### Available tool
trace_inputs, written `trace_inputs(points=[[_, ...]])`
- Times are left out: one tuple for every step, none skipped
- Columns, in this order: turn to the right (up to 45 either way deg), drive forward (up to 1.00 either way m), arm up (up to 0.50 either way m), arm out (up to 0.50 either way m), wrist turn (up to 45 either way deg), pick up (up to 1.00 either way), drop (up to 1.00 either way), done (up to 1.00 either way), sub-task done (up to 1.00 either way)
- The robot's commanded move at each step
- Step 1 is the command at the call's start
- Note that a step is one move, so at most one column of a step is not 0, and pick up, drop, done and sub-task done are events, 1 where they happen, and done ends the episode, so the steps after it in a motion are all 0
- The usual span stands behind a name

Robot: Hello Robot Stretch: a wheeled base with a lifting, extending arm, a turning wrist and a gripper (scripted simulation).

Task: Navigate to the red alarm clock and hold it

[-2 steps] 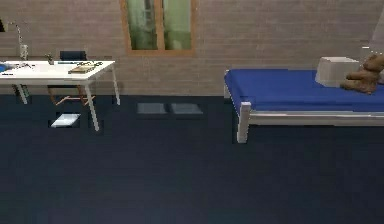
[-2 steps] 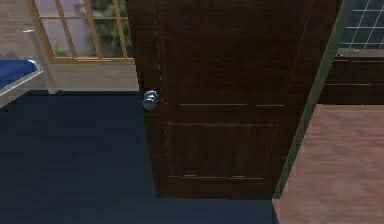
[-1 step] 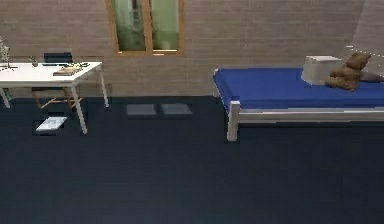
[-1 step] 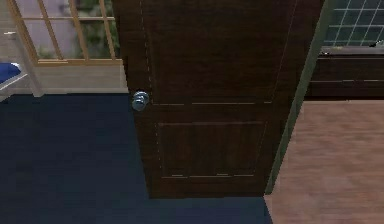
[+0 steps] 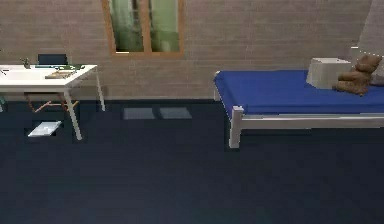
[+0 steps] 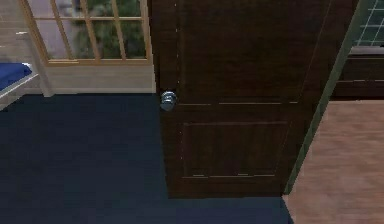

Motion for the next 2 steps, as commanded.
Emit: trace_inputs(points=[[0.0,0.3,0.0,0.0,0.0,0.0,0.0,0.0,0.0],[-42.0,0.0,0.0,0.0,0.0,0.0,0.0,0.0,0.0]])
